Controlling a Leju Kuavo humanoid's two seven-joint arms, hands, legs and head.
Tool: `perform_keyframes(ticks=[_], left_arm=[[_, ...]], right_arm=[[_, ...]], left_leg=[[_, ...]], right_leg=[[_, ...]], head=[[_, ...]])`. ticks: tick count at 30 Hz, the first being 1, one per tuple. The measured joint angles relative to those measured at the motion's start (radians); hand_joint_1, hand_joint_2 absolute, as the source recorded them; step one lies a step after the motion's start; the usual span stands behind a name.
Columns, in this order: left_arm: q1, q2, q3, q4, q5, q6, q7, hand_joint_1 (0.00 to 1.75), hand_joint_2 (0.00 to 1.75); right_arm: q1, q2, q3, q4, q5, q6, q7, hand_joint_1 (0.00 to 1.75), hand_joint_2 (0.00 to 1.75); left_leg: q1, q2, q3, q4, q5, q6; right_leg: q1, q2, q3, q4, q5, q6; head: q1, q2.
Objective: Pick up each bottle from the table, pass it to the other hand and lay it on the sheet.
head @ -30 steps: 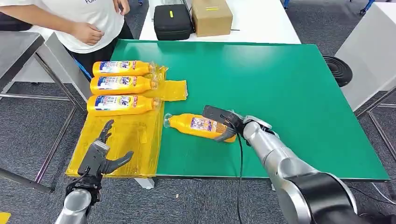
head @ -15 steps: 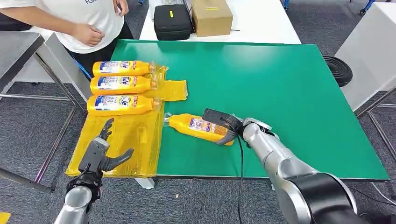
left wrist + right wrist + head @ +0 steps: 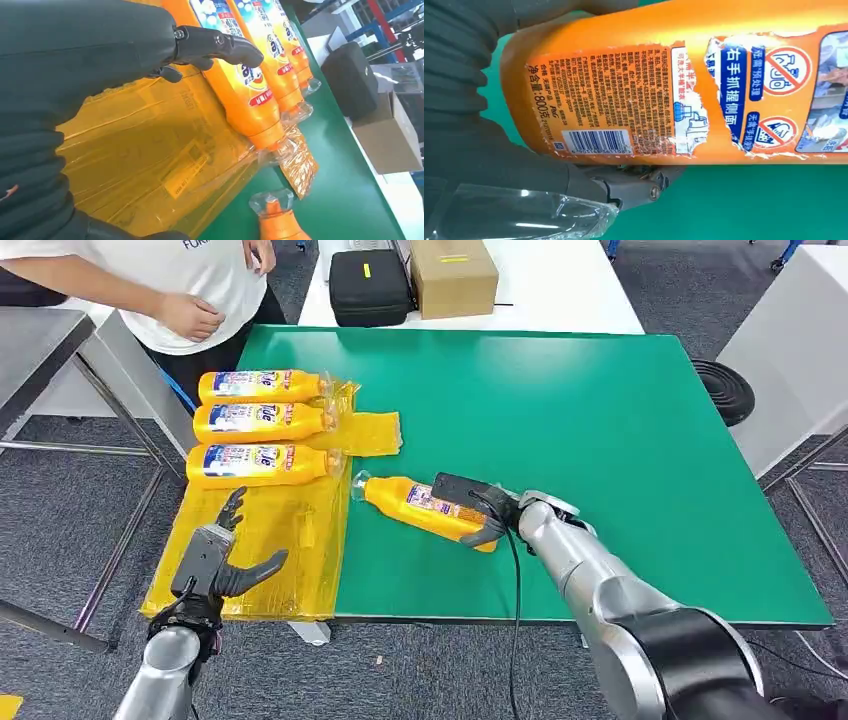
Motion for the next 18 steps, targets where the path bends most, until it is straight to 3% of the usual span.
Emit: perform_keyframes(ticks=[8,11,13,16,18], left_arm=[[0.002,0.000,0.000,0.006,0.018,0.000,-0.005,0.00,1.75],[0.013,0.000,0.000,0.003,0.030,0.002,-0.010,0.00,1.75],[0.027,0.000,0.003,-0.003,0.042,-0.001,-0.019,0.00,1.75],[0.048,0.002,0.011,-0.021,0.076,-0.022,-0.046,0.00,1.75],[0.063,0.005,0.021,-0.035,0.093,-0.031,-0.060,0.00,1.75]], right_arm=[[0.005,0.003,0.002,0.003,0.015,-0.014,-0.007,1.75,1.75],[0.011,0.006,0.002,0.003,0.005,-0.051,-0.070,1.75,1.75],[0.016,0.009,0.002,0.001,-0.016,-0.087,-0.154,1.75,1.75],[0.026,0.010,-0.001,-0.026,-0.075,-0.119,-0.390,1.75,1.75],[0.029,0.013,-0.005,-0.050,-0.102,-0.132,-0.492,1.75,1.75]], left_leg=[[0.000,0.000,0.000,0.000,0.000,0.000],[0.000,0.000,0.000,0.000,0.000,0.000],[0.000,0.000,0.000,0.000,0.000,0.000],[0.000,0.000,0.000,0.000,0.000,0.000],[0.000,0.000,0.000,0.000,0.000,0.000]], right_leg=[[0.000,0.000,0.000,0.000,0.000,0.000],[0.000,0.000,0.000,0.000,0.000,0.000],[0.000,0.000,0.000,0.000,0.000,0.000],[0.000,0.000,0.000,0.000,0.000,0.000],[0.000,0.000,0.000,0.000,0.000,0.000]], head=[[0.000,0.000],[0.000,0.000],[0.000,0.000],[0.000,0.000],[0.000,0.000]])
